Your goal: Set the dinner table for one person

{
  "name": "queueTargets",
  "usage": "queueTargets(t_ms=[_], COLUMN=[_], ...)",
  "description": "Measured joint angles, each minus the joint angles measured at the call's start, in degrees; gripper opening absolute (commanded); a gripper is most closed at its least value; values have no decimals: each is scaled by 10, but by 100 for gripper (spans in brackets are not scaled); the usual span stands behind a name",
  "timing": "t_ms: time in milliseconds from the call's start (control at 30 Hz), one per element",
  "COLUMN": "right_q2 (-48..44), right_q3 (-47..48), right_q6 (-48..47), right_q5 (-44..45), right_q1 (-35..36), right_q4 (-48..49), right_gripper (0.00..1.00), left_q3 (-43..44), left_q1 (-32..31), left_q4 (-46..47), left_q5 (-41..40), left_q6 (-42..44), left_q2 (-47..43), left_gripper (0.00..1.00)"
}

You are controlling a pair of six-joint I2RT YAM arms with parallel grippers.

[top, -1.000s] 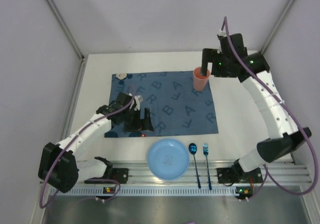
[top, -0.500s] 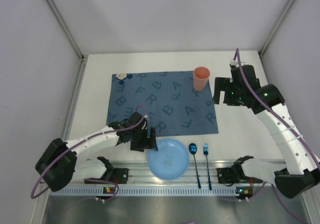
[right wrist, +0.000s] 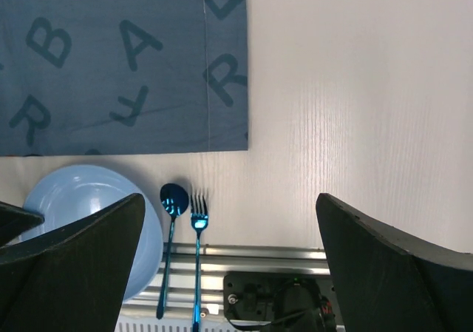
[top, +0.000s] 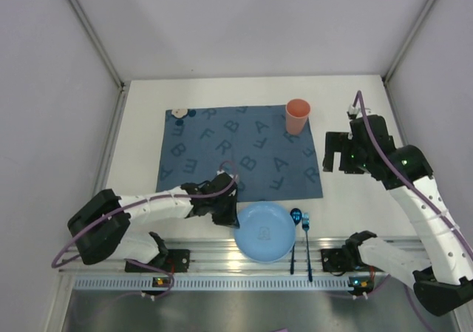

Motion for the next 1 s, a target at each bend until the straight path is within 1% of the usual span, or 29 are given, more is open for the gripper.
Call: queueTargets(t_ms=[133, 300, 400, 500, 567, 667, 767, 867, 1000], right_q2=[-17, -33, -41, -46, -47, -51, -60, -73, -82], right_q3=[-9, -11, -13, -24, -38, -67, -94, -105, -109], right_q6=[-2, -5, -6, -11, -15, -16, -15, -11, -4], right_q5=[1, 0, -5, -28, -45, -72, -90, -97, -113], right_q1=[0, 0, 0, 0, 0, 0, 0, 0, 0], right_q4=[-10, -13, -13, -13, -12, -12, -13, -15, -13], right_gripper=[100, 100, 100, 100, 100, 100, 100, 100, 100], left_q3=[16, 93, 158, 197, 213, 237, 260, 287, 318], left_q1=[-1, 9, 53, 135, 196, 278, 329, 360, 375], left_q4=[-43, -160, -193, -193, -191, -183, -162, -128, -87], left_q5=[-37, -124, -144, -141, -134, -123, -90, -45, 0], left_q6=[4, 39, 74, 115, 141, 174, 193, 201, 201], left_q2=[-21, -87, -96, -87, -66, 0, 75, 150, 223], left_gripper=[0, 0, 0, 0, 0, 0, 0, 0, 0])
